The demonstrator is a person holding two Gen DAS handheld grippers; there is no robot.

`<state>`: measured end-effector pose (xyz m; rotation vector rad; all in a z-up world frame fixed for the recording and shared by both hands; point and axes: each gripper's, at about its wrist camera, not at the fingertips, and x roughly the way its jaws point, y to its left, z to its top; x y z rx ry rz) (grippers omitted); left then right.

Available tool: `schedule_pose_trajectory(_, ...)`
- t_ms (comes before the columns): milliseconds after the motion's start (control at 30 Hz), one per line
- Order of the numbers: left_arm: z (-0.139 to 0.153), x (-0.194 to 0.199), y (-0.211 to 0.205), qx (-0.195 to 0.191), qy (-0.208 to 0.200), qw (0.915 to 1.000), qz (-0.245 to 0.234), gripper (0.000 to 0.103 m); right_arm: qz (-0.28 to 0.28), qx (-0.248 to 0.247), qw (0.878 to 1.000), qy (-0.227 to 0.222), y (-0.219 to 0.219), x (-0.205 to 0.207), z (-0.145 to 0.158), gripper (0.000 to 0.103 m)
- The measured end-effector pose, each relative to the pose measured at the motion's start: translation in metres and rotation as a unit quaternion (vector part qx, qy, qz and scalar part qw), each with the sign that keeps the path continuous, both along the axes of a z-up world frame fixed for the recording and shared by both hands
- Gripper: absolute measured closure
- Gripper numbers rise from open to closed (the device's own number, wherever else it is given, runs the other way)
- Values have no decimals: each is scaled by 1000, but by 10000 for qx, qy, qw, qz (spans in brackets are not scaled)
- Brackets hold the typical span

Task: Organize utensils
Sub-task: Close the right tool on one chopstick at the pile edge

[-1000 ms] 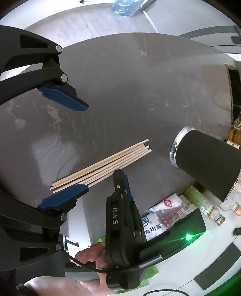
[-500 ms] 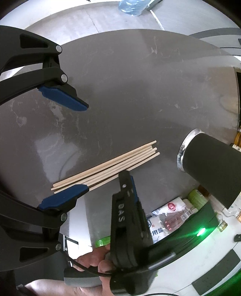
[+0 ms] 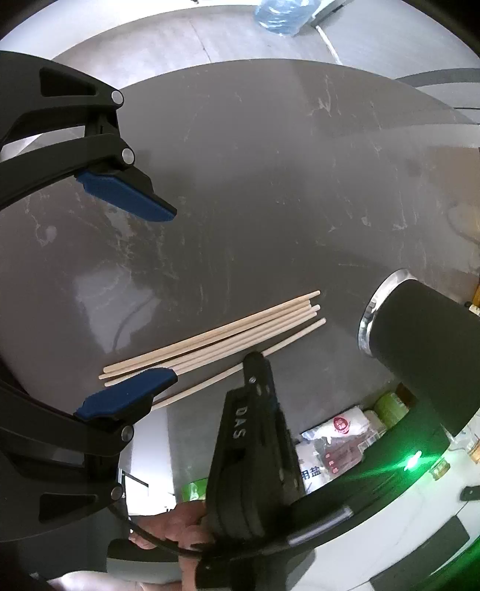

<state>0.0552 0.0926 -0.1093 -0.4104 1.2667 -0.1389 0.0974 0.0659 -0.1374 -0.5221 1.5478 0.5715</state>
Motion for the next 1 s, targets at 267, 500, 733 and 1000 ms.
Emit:
schedule_pose_trajectory(267,-12,26,3,-239,497,9970,542,26,-414,853,9944,467,-49,21,13,98)
schedule_pose_trajectory(500,-17,45,-7,37,887,9927,815,36,-185,1679,9833,675,-73,24,34,98)
schedule_pose_trajectory(733,-25,57,-17,428,1239,9862,1008,44,-70,2078,9744,853,-95,27,35,98)
schedule_pose_trajectory(1000,-29,66,-29,730,1412,9815,1063,45,12,2259,9703,870,-102,21,44,98)
